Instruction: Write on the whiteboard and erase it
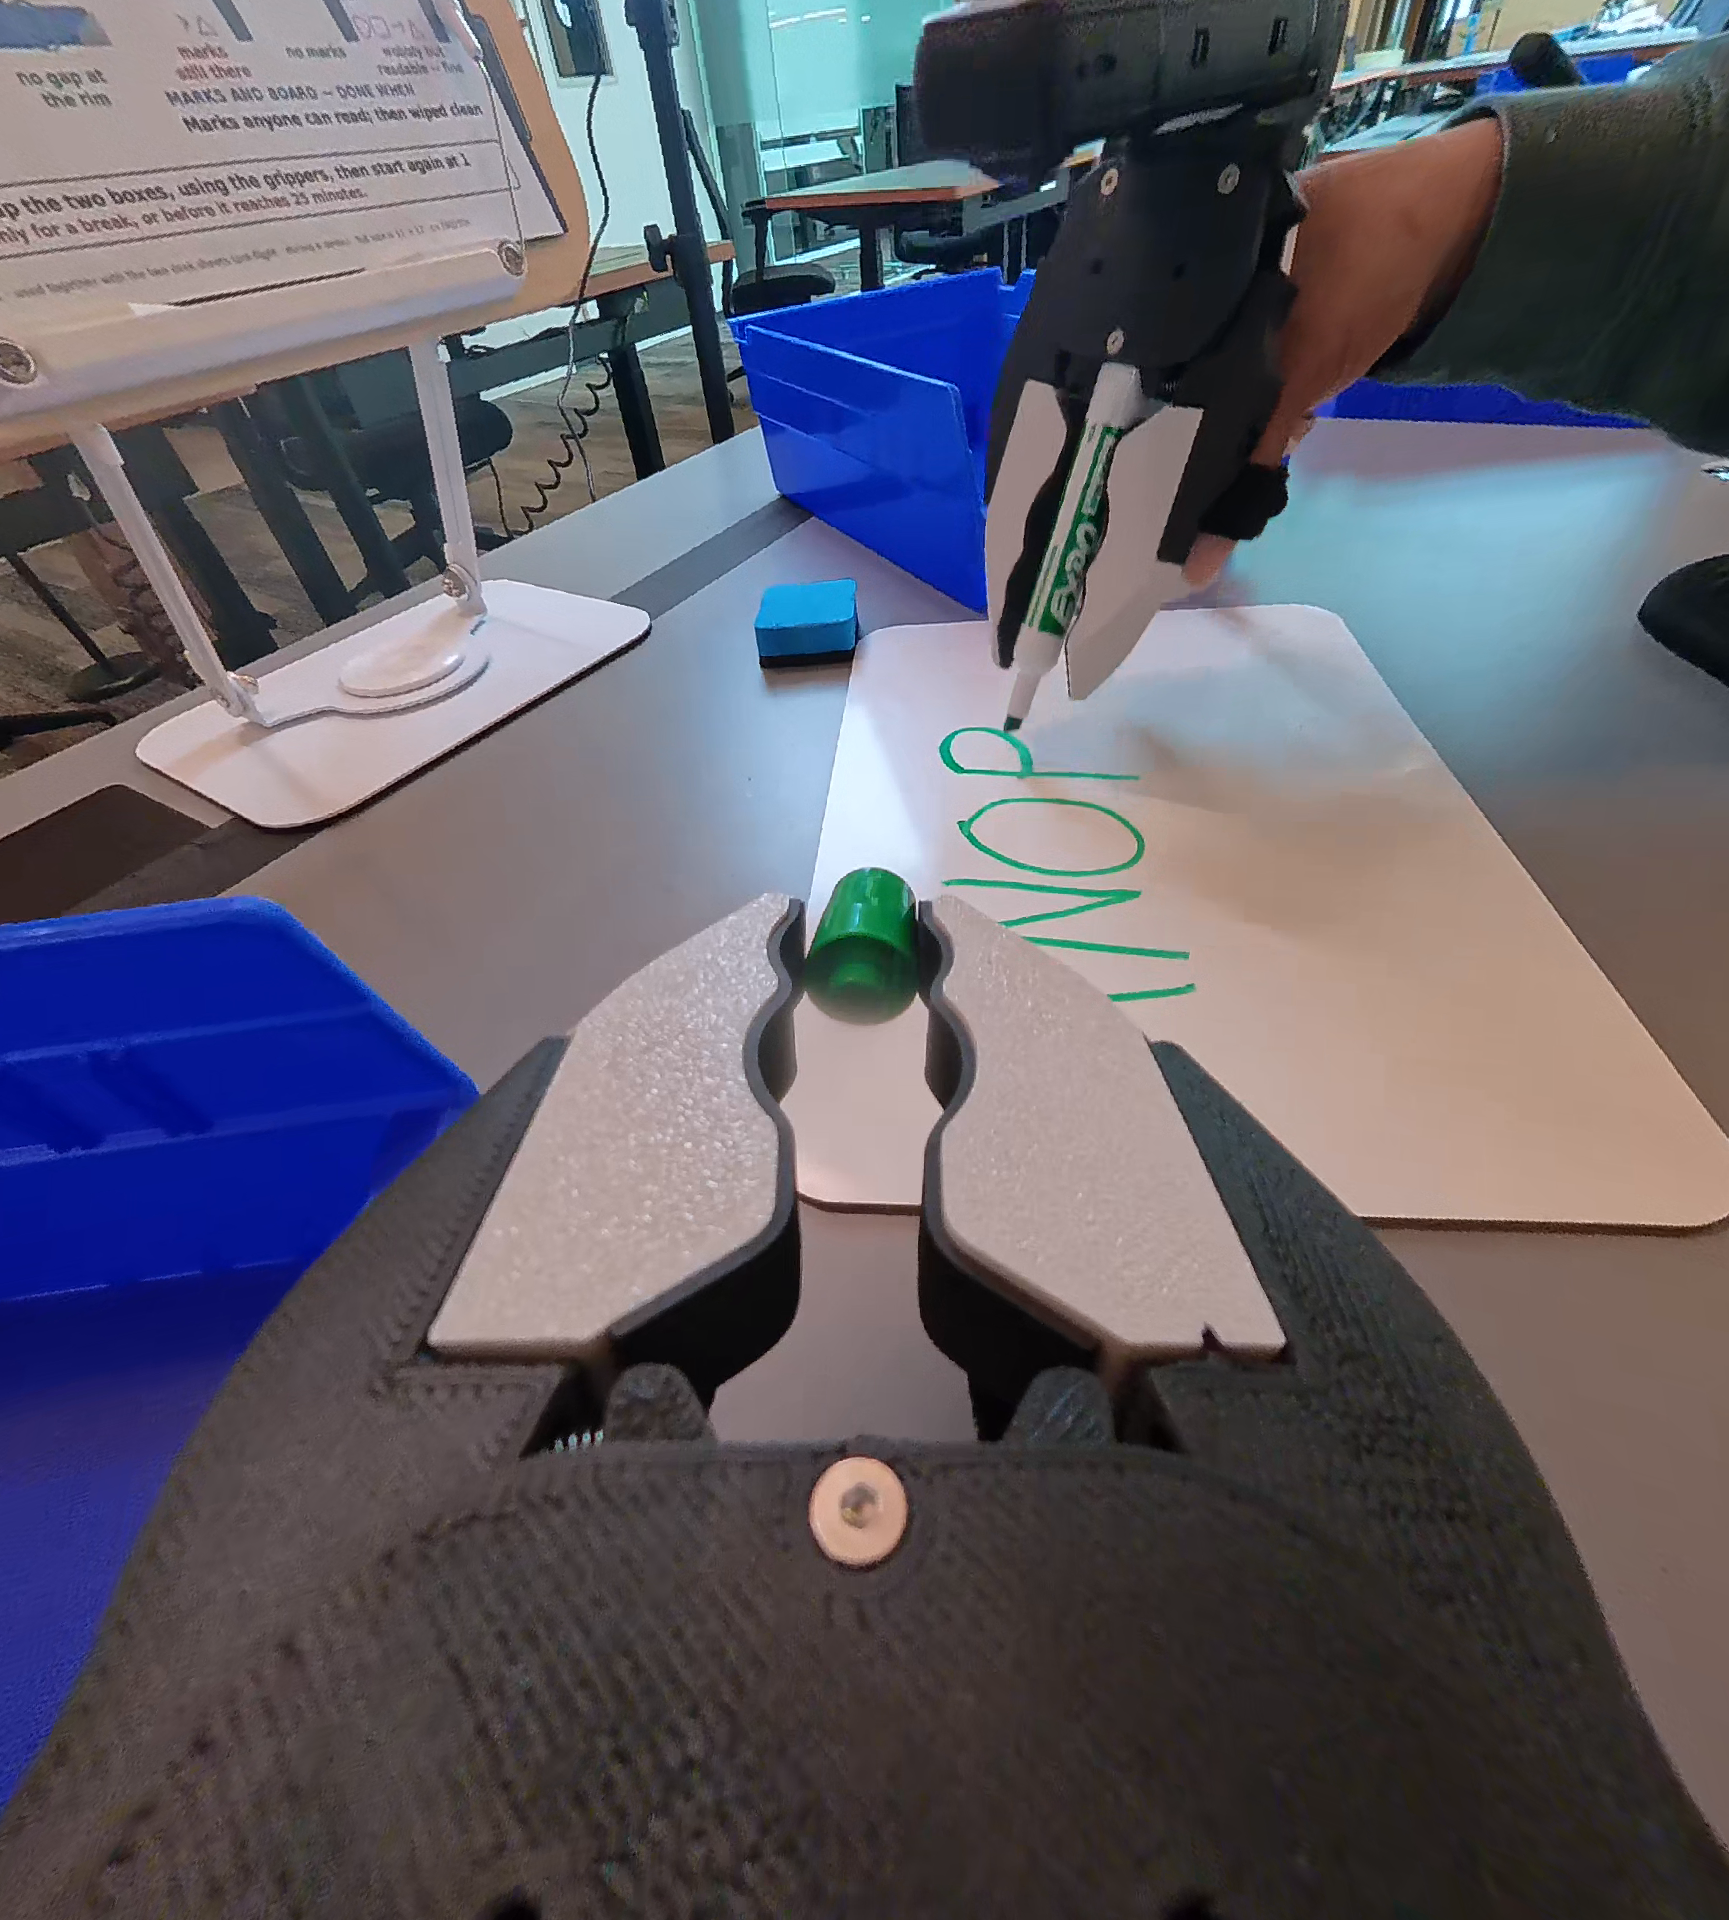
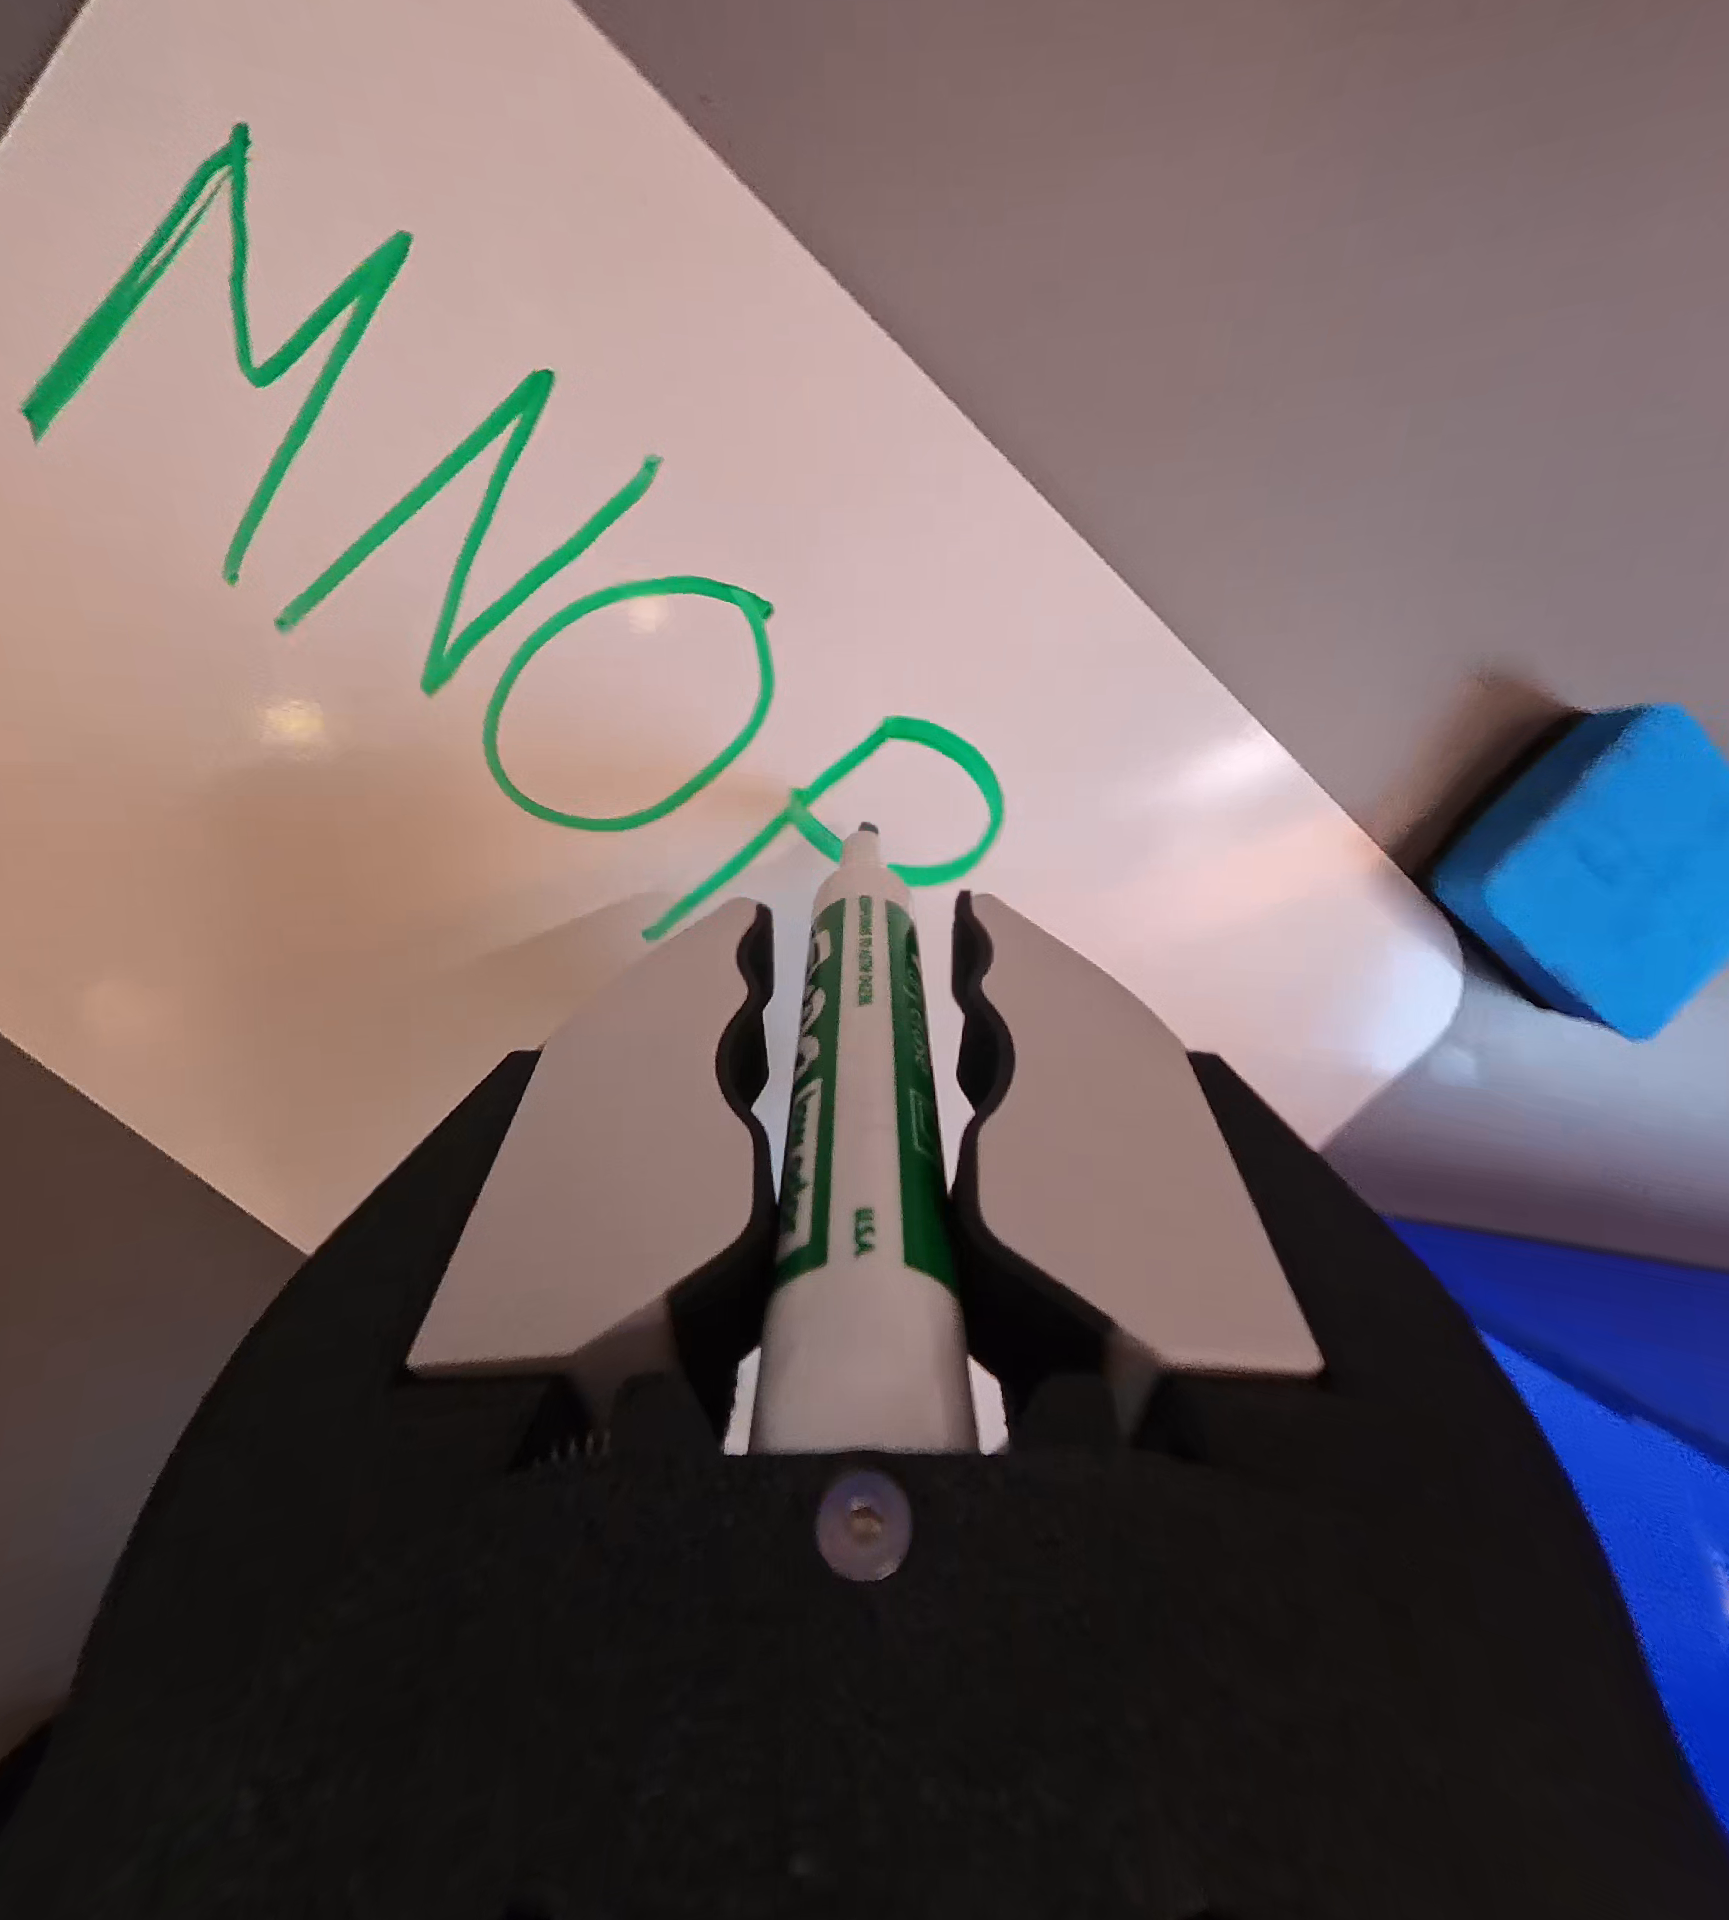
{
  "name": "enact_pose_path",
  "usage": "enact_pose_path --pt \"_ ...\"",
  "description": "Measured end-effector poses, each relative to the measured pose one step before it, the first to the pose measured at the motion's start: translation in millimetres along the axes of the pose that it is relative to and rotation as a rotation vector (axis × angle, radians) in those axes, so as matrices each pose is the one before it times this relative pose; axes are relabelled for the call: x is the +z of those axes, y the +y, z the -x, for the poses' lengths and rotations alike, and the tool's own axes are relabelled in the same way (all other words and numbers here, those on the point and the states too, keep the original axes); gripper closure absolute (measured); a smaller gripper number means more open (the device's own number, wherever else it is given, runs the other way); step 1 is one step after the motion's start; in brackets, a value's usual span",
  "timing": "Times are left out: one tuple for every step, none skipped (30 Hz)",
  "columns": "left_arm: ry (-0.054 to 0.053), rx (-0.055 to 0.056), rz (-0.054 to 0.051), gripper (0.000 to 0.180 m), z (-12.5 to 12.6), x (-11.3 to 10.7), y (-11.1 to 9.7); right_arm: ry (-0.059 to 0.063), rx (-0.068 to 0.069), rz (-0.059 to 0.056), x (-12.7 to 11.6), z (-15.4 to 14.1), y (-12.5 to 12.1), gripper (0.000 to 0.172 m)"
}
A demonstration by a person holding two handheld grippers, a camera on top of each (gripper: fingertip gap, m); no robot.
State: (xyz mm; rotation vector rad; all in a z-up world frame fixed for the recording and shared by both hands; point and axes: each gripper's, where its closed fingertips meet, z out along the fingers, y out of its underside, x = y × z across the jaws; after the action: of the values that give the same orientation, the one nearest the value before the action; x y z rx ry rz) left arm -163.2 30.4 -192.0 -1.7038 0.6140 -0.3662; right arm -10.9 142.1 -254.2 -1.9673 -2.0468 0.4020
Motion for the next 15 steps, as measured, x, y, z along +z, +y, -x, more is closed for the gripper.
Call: enact_pose_path --pt "0.0008 -0.0015 0.0009 0.16 0.23 0.18 0.51 0.0157 0.0169 -0.0058 -4.62 -6.61 4.14 0.138" --pt "0.002 -0.0022 0.0022 0.16 -0.05 0.51 0.68 0.018 0.0147 0.0003 -3.52 -6.6 5.4 0.138" --pt "0.0018 -0.0014 0.0026 0.16 -0.06 0.57 0.8 0.0155 0.0142 0.002 -2.16 -5.91 5.59 0.137" --pt "0.0015 0.0005 0.0027 0.16 -0.44 0.46 0.8 0.0123 0.011 0.0019 -1.05 -4.79 5.08 0.137" --pt "0.0005 0.0019 0.0022 0.16 -0.48 0.42 0.62 0.0106 0.0091 0.0004 -0.15 -4.13 4.32 0.137" --pt "0.0003 0.0022 0.0012 0.16 -0.52 0.27 0.23 0.0074 0.0072 -0.0021 0.33 -3.34 3.01 0.137" --pt "0.0 0.0011 0.0011 0.16 -0.35 0.24 0.24 0.0032 0.0054 0.0 0.93 -2.76 2.27 0.137" --pt "-0.0001 -0.0002 0.0007 0.16 -0.29 0.32 0.29 0.0037 0.0035 -0.0002 0.89 -2.61 1.04 0.137" --pt "0.0009 -0.0019 0.002 0.16 -0.29 0.35 0.75 0.0007 0.004 -0.0002 0.96 -2.05 0.09 0.137" --pt "0.0015 -0.0024 0.0025 0.16 -0.43 0.45 0.78 -0.0018 0.0035 0.0003 0.94 -1.51 -0.7 0.137" --pt "0.0014 -0.0019 0.0015 0.16 -0.42 0.42 0.58 -0.0001 0.0006 0.0032 1.06 -1.2 -0.67 0.137" --pt "0.0018 -0.0003 0.0017 0.16 -0.56 0.28 0.51 -0.0008 -0.0015 0.0032 0.87 -0.76 -0.83 0.138" --pt "0.0017 0.0015 0.003 0.16 -0.65 0.35 0.62 -0.002 -0.0005 0.0018 0.91 -0.43 -1.13 0.138" --pt "0.0011 0.002 0.002 0.16 -0.36 0.29 0.43 0.0001 -0.0009 0.0055 0.89 -0.42 -0.52 0.138" --pt "0.001 0.0007 0.0013 0.16 -0.15 0.25 0.39 0.0007 -0.0029 0.0032 0.63 -0.29 -0.64 0.138"
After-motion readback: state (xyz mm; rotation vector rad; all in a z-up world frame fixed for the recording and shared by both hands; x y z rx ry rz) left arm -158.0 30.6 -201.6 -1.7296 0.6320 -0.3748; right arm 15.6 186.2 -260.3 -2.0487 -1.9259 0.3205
